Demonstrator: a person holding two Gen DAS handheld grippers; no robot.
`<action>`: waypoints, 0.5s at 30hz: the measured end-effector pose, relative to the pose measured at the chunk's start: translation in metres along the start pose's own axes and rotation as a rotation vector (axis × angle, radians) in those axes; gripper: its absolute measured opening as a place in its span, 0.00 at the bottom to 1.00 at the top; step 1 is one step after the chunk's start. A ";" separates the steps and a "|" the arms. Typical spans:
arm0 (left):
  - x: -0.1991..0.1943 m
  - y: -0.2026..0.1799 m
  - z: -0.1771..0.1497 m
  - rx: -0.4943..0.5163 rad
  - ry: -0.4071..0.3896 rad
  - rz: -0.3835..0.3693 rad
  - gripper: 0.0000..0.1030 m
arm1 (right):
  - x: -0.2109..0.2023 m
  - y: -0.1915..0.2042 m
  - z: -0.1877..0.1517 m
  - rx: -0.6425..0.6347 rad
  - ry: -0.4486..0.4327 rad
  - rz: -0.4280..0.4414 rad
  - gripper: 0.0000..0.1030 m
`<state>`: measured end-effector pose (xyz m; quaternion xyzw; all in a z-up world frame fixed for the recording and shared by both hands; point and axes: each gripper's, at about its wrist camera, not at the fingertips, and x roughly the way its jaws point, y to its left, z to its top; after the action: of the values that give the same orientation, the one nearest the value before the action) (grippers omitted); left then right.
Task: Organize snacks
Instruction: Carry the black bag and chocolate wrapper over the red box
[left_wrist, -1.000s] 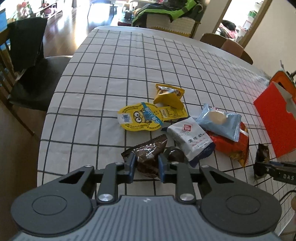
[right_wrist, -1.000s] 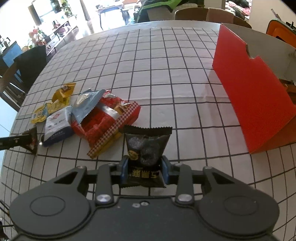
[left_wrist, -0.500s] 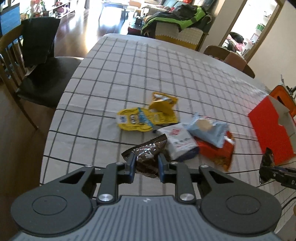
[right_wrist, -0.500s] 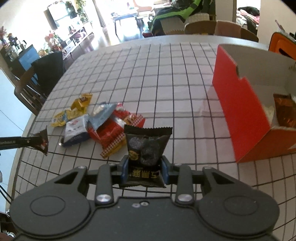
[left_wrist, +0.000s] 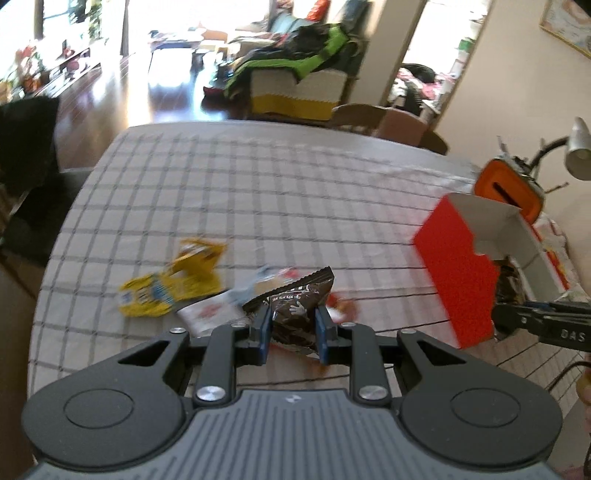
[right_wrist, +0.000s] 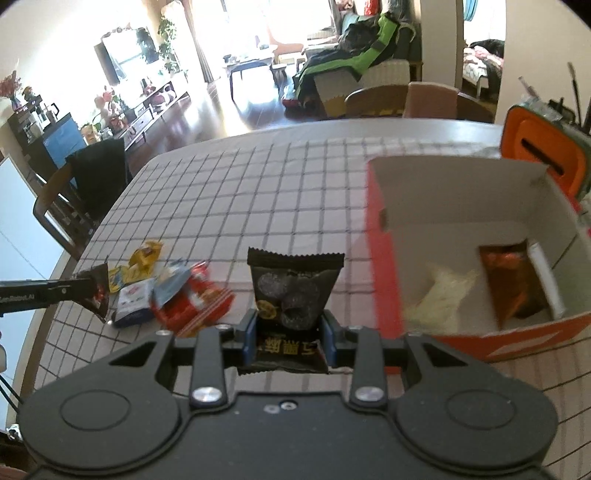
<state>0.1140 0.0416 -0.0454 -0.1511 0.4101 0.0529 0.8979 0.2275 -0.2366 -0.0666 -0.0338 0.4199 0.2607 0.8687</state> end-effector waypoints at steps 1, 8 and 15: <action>0.001 -0.011 0.003 0.013 -0.006 -0.006 0.23 | -0.002 -0.007 0.003 -0.001 -0.004 -0.005 0.33; 0.016 -0.079 0.018 0.098 -0.020 -0.040 0.23 | -0.011 -0.053 0.015 -0.002 -0.026 -0.028 0.33; 0.035 -0.143 0.031 0.175 -0.029 -0.060 0.23 | -0.015 -0.100 0.020 0.016 -0.041 -0.056 0.33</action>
<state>0.1908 -0.0854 -0.0199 -0.0837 0.3953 -0.0080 0.9147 0.2824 -0.3241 -0.0582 -0.0331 0.4029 0.2334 0.8844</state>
